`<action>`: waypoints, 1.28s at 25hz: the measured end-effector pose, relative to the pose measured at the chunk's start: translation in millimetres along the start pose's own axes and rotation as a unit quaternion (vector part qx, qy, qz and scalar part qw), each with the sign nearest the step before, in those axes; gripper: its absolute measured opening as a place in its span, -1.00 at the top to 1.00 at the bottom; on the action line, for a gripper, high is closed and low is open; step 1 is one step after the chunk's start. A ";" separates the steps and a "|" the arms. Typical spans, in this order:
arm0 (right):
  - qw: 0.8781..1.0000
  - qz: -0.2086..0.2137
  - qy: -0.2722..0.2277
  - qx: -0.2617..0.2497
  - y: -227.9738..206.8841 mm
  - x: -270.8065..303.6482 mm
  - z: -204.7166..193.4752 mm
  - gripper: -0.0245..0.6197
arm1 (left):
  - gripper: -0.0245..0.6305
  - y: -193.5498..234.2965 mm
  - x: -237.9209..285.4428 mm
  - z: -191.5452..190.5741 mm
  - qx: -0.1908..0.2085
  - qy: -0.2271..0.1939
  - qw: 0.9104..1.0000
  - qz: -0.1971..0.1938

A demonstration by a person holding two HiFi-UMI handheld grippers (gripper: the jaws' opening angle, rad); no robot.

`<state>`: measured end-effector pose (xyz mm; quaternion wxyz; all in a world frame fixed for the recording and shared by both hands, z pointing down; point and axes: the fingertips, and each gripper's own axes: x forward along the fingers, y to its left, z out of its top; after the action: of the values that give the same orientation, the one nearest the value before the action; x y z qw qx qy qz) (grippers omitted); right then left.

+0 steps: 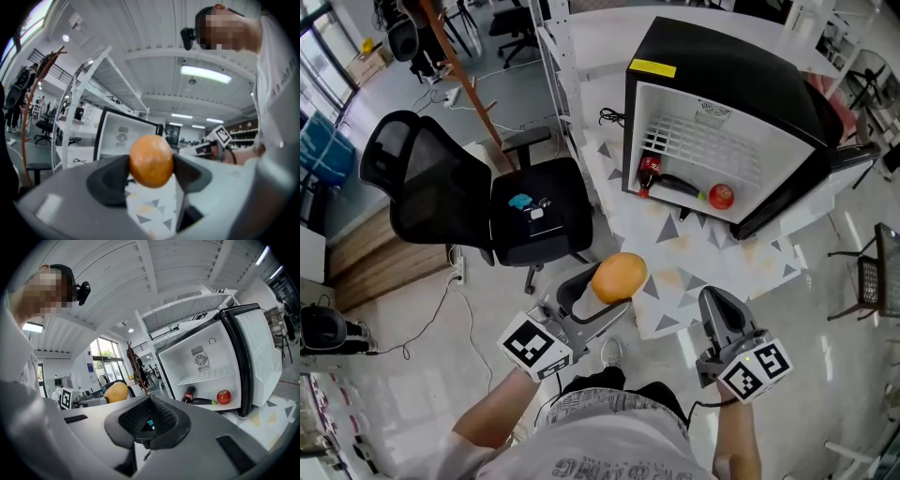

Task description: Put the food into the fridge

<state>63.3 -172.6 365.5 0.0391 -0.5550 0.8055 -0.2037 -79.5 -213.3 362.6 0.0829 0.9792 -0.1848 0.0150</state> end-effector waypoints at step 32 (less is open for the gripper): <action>0.999 0.039 -0.021 0.006 -69.6 59.4 45.9 0.92 | 0.01 52.8 93.3 14.7 0.040 0.026 0.998 0.052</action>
<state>115.1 -260.7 359.1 0.0669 -0.5272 0.8244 -0.1951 -11.9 -297.8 362.0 0.0473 0.9701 -0.2322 0.0519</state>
